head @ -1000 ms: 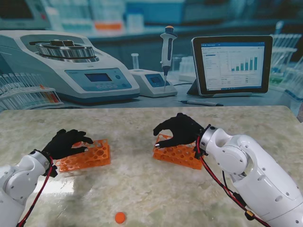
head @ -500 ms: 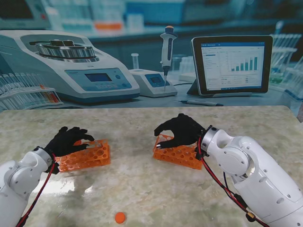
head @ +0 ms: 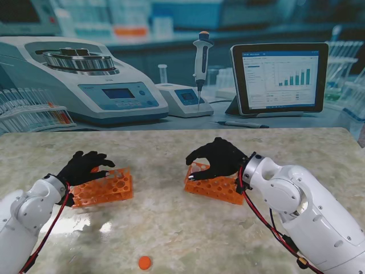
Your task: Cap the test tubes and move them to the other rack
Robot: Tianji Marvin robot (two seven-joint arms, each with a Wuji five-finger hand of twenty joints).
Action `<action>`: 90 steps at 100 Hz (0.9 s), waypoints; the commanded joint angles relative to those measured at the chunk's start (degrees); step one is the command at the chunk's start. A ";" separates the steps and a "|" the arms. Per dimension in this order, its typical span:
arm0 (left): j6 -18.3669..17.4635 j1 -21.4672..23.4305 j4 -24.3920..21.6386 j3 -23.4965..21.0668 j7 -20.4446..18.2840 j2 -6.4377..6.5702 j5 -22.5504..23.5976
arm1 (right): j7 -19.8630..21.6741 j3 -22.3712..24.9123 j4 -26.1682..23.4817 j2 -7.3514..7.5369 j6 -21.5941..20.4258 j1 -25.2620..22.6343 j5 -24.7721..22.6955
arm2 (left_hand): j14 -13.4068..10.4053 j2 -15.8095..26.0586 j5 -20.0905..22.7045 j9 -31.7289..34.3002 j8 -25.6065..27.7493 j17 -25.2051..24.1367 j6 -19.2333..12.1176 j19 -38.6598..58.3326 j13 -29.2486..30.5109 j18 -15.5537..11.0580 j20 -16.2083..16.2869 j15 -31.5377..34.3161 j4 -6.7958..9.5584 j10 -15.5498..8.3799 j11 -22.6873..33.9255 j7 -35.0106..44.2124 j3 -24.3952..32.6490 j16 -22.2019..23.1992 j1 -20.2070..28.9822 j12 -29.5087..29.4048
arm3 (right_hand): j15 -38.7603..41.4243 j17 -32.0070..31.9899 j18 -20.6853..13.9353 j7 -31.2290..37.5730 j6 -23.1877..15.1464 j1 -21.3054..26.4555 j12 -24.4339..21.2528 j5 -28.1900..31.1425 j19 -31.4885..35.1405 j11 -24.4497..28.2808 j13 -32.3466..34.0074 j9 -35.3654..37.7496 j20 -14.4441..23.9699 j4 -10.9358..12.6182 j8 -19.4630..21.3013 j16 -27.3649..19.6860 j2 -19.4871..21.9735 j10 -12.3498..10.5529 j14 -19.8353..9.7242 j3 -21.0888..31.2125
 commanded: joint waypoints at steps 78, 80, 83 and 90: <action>-3.41 1.30 -3.96 -2.64 0.13 -0.26 -0.04 | 0.02 1.42 -2.05 0.14 -0.73 -2.13 -0.71 | 0.87 2.49 -0.67 -1.60 -1.99 -0.69 -0.48 -4.13 -0.48 -0.43 -1.29 -0.52 0.03 -1.00 -0.45 -1.36 -1.43 -0.76 -1.38 -0.84 | -1.80 -1.14 0.79 0.61 -1.28 -1.28 0.36 -0.35 -0.62 0.17 -1.34 0.11 1.09 0.39 0.59 -0.61 2.66 -1.58 -0.32 -0.70; -3.58 1.42 -4.31 -2.76 0.05 -0.26 -0.08 | 0.00 1.48 -2.10 0.14 -0.74 -2.19 -0.75 | 0.86 2.56 -0.69 -1.61 -2.03 -0.69 -0.27 -4.14 -0.47 -0.43 -1.28 -0.51 0.03 -0.98 -0.46 -1.37 -1.44 -0.76 -1.44 -0.83 | -1.81 -1.12 0.77 0.60 -1.38 -1.27 0.36 -0.39 -0.61 0.17 -1.36 0.10 1.10 0.39 0.58 -0.62 2.66 -1.51 -0.32 -0.70; -3.82 1.60 -4.85 -2.94 -0.06 -0.26 -0.10 | -0.03 1.57 -2.17 0.14 -0.76 -2.30 -0.81 | 0.89 2.65 -0.70 -1.58 -2.10 -0.69 0.09 -4.15 -0.39 -0.43 -1.28 -0.49 0.02 -1.02 -0.45 -1.39 -1.46 -0.75 -1.53 -0.82 | -1.82 -1.11 0.77 0.60 -1.33 -1.32 0.36 -0.41 -0.61 0.17 -1.37 0.11 1.10 0.38 0.59 -0.62 2.64 -1.61 -0.31 -0.73; -4.28 1.97 -6.00 -3.28 -0.23 -0.28 -0.07 | -0.11 1.88 -2.38 0.14 -0.83 -2.62 -0.91 | 0.68 2.89 -0.76 -1.52 -2.28 -0.62 0.82 -4.15 -0.37 -0.55 -1.26 -0.49 0.01 -1.10 -0.41 -1.52 -1.48 -0.75 -1.65 -0.78 | -1.83 -1.16 0.76 0.60 -1.30 -1.26 0.36 -0.38 -0.64 0.19 -1.40 0.16 1.10 0.38 0.59 -0.63 2.64 -1.61 -0.26 -0.71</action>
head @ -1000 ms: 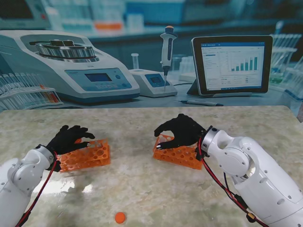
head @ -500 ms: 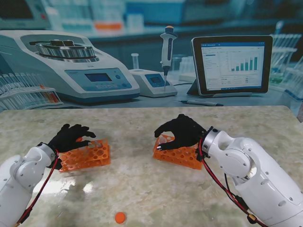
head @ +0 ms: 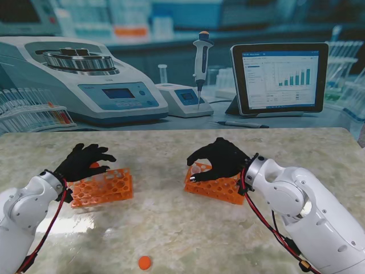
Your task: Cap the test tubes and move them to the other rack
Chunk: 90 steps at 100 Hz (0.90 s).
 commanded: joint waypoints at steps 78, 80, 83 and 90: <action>0.62 1.97 -10.68 4.24 -3.22 -0.71 -6.62 | -4.81 7.02 -2.48 -0.39 -2.02 -8.15 -3.37 | 3.05 3.29 -2.10 0.21 -1.89 1.88 3.85 -2.08 3.96 4.34 -1.20 0.30 -0.17 0.20 -0.38 -3.34 -1.41 -0.18 -2.69 -0.33 | -2.04 -1.12 0.64 0.13 -0.52 -1.03 0.25 -1.01 -0.84 0.01 -1.68 -0.22 0.48 0.33 0.37 -0.80 2.29 -1.44 -0.50 -0.48; 1.03 1.98 -10.84 4.58 -3.39 -0.73 -7.03 | -5.01 7.14 -2.42 -0.41 -2.07 -8.33 -3.45 | 3.06 3.27 -2.16 0.25 -1.98 1.95 3.83 -2.12 3.98 4.51 -1.30 0.28 -0.17 0.32 -0.39 -3.50 -1.36 -0.19 -2.78 -0.34 | -2.06 -1.15 0.65 0.13 -0.53 -1.02 0.24 -0.98 -0.88 0.02 -1.70 -0.21 0.46 0.33 0.37 -0.81 2.26 -1.43 -0.49 -0.47; 1.50 1.87 -10.94 5.19 -3.35 -0.82 -7.52 | -5.33 7.33 -2.29 -0.45 -2.12 -8.59 -3.54 | 3.03 3.27 -2.05 0.29 -2.05 2.10 3.78 -2.12 4.01 4.67 -1.41 0.27 -0.19 0.42 -0.41 -3.58 -1.34 -0.20 -2.94 -0.36 | -2.10 -1.18 0.64 0.06 -0.44 -1.02 0.24 -1.07 -0.93 0.02 -1.75 -0.21 0.43 0.33 0.33 -0.85 2.21 -1.42 -0.62 -0.46; 2.33 1.38 -10.98 6.63 -3.38 -0.95 -8.46 | -5.94 7.73 -1.94 -0.51 -2.26 -9.13 -3.76 | 3.12 3.30 -2.13 0.30 -2.18 2.48 4.02 -2.04 4.14 5.32 -1.62 0.28 -0.24 0.23 -0.46 -3.81 -1.34 -0.21 -3.29 -0.38 | -2.12 -1.14 0.65 0.02 -0.45 -1.01 0.22 -1.06 -1.00 0.02 -1.70 -0.20 0.36 0.33 0.29 -0.90 2.19 -1.48 -0.54 -0.40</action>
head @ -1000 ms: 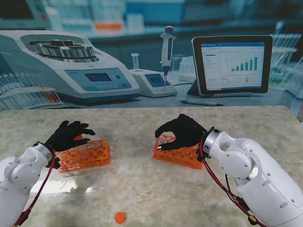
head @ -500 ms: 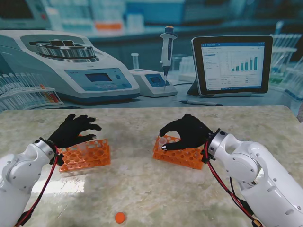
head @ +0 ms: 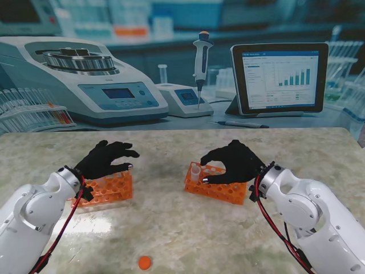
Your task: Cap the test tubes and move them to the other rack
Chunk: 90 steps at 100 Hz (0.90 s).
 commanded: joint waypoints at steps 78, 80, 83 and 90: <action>6.35 -6.02 2.17 15.73 5.04 -3.04 -8.24 | -5.45 0.79 6.92 -0.71 0.53 -2.83 -1.10 | 1.31 3.09 -2.89 0.28 -2.10 0.74 2.09 -1.30 1.03 2.16 -2.85 0.20 -0.52 1.77 -1.15 -3.82 -0.73 -0.32 -3.16 -1.09 | -4.08 -2.12 0.96 -1.99 1.93 -0.61 -1.48 -3.16 -3.08 -1.68 -3.81 -2.70 -1.59 0.22 -1.05 -3.08 1.04 -0.51 -1.23 0.33; 6.41 -6.11 2.31 15.93 5.20 -3.10 -8.39 | -5.56 0.67 7.16 -0.73 0.62 -2.76 -1.10 | 1.36 3.12 -2.86 0.28 -2.13 0.74 2.02 -1.29 1.09 2.17 -2.87 0.22 -0.52 1.94 -1.17 -3.83 -0.72 -0.32 -3.16 -1.12 | -4.22 -2.21 1.00 -2.07 1.98 -0.62 -1.61 -3.24 -3.25 -1.77 -3.94 -2.85 -1.76 0.21 -1.11 -3.27 0.97 -0.39 -1.29 0.35; 6.51 -6.21 2.48 16.19 5.38 -3.18 -8.63 | -5.69 0.48 7.53 -0.74 0.73 -2.63 -1.11 | 1.38 3.13 -2.83 0.32 -2.16 0.73 2.03 -1.30 1.15 2.15 -2.91 0.24 -0.52 1.92 -1.19 -3.84 -0.72 -0.32 -3.17 -1.15 | -4.68 -2.10 0.97 -2.35 2.17 -0.70 -2.32 -3.47 -3.74 -1.98 -4.09 -3.15 -2.62 0.17 -1.40 -4.33 0.90 -0.39 -1.40 0.57; 6.63 -6.30 2.82 16.58 5.78 -3.32 -8.97 | -6.17 -0.08 8.46 -0.78 0.98 -2.23 -1.22 | 1.39 3.13 -2.79 0.38 -2.23 0.73 2.17 -1.30 1.29 1.97 -2.98 0.28 -0.52 1.90 -1.22 -3.87 -0.72 -0.30 -3.14 -1.21 | -5.06 -2.24 1.07 -2.77 2.61 -0.74 -2.80 -4.23 -3.95 -2.26 -4.62 -3.85 -3.13 0.15 -1.66 -5.02 0.67 -0.25 -1.77 0.71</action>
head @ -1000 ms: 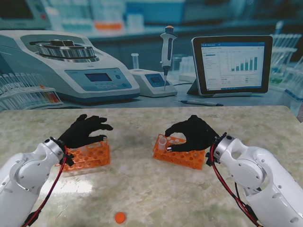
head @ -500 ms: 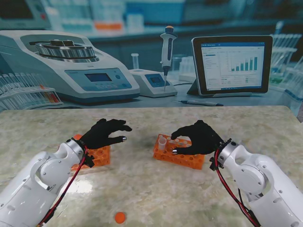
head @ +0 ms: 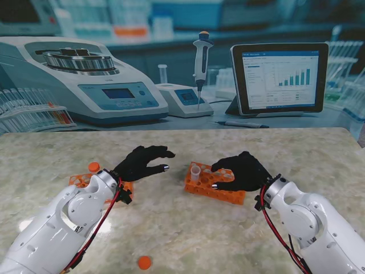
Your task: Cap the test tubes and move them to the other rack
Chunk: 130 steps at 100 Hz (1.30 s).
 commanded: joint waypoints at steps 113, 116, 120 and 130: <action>-0.99 0.52 3.48 1.08 2.90 -0.98 -0.27 | -16.48 -18.66 21.91 -2.87 8.10 14.94 -1.45 | -0.13 2.53 -0.08 0.83 -0.68 -0.64 0.76 -1.31 1.38 0.76 -2.73 0.27 -0.55 0.69 -1.06 -1.07 -0.68 -0.19 -0.25 -1.24 | -3.26 -2.15 1.02 -3.40 4.39 -1.93 -5.47 -6.99 -1.26 -1.78 -5.58 -6.93 -6.54 -0.82 -2.88 -6.98 -6.25 1.32 -0.01 7.29; -0.98 0.55 3.47 1.04 2.89 -0.97 -0.23 | -16.78 -19.14 22.25 -2.93 8.22 15.31 -1.48 | -0.21 2.54 -0.06 0.78 -0.67 -0.65 0.68 -1.32 1.38 0.83 -2.74 0.28 -0.55 0.70 -1.09 -1.07 -0.70 -0.19 -0.28 -1.25 | -3.29 -2.16 1.03 -3.43 4.42 -1.95 -5.51 -7.07 -1.24 -1.83 -5.68 -7.09 -6.59 -0.87 -2.90 -7.02 -6.33 1.38 -0.07 7.35; -0.97 0.60 3.44 0.97 2.85 -0.95 -0.15 | -17.21 -19.79 22.72 -3.01 8.39 15.78 -1.59 | -0.24 2.52 -0.13 0.81 -0.68 -0.66 0.66 -1.32 1.44 0.84 -2.74 0.30 -0.56 0.64 -1.07 -1.09 -0.72 -0.18 -0.31 -1.25 | -3.42 -2.20 1.01 -3.46 4.57 -2.04 -5.58 -7.15 -1.23 -1.92 -5.99 -7.31 -6.66 -0.96 -2.93 -7.11 -6.38 1.47 0.03 7.37; -0.92 0.78 3.30 0.77 2.81 -0.91 0.03 | -18.27 -21.27 23.79 -3.23 8.85 16.85 -1.72 | -0.20 2.47 -0.08 0.83 -0.66 -0.69 0.69 -1.35 1.39 0.76 -2.74 0.30 -0.55 0.60 -1.05 -1.06 -0.69 -0.17 -0.26 -1.23 | -3.45 -2.25 0.94 -3.53 4.80 -2.13 -5.70 -7.24 -1.18 -2.02 -6.09 -7.54 -6.85 -1.23 -3.01 -7.26 -6.62 1.70 0.14 7.09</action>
